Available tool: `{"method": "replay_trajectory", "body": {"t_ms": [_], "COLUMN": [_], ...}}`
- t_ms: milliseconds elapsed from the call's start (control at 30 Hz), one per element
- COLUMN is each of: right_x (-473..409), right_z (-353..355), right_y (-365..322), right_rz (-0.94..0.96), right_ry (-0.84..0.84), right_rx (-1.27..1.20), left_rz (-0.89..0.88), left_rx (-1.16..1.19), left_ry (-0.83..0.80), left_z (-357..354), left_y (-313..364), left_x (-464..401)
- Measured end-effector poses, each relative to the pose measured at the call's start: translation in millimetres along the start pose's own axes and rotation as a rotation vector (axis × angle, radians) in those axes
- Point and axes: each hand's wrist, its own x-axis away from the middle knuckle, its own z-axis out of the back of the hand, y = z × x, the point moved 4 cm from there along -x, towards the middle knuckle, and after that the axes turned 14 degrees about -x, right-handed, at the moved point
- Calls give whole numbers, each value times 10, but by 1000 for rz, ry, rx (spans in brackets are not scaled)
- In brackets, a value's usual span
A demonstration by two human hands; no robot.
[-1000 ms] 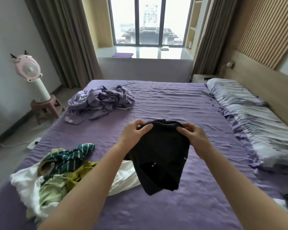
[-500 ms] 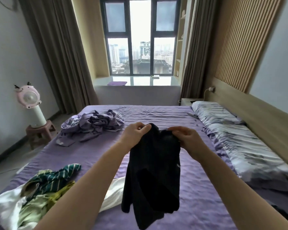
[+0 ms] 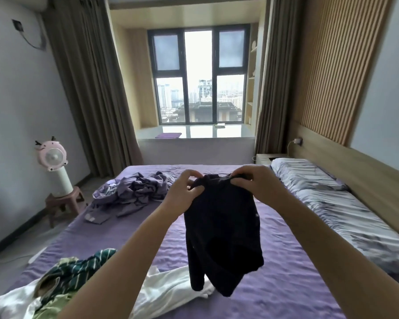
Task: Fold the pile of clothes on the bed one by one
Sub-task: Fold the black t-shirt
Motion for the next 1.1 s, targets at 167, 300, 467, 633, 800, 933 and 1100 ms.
{"method": "replay_trajectory", "body": {"t_ms": [167,300,467,633,800,933,1100], "right_x": [-206,-321,-439,-451,-368,-346,-328], "right_z": [-119,-354,-415,-321,-159,-136,-156], "right_y": [-205,-328,-391,-346,-239,-274,-260], "right_rz": [34,45,-12,-92,-207,-196,-192], "right_ry": [18,55,200,289,250,236,221], "right_rx": [32,26,-32,-141,-319,-260,-123], "left_rz": [-169,-195,-209,-172,-152,-171,-196], "left_rx": [-346,-248,-337,-457,-230,-124,-19], "left_ry": [77,46,282,77,87,42,14], "left_z": [178,153,207,281,696,735,738], "left_y": [-6,7,-93,-151,12,157,213], "left_x": [-80,11,149,26,-326,-482,-562]}}
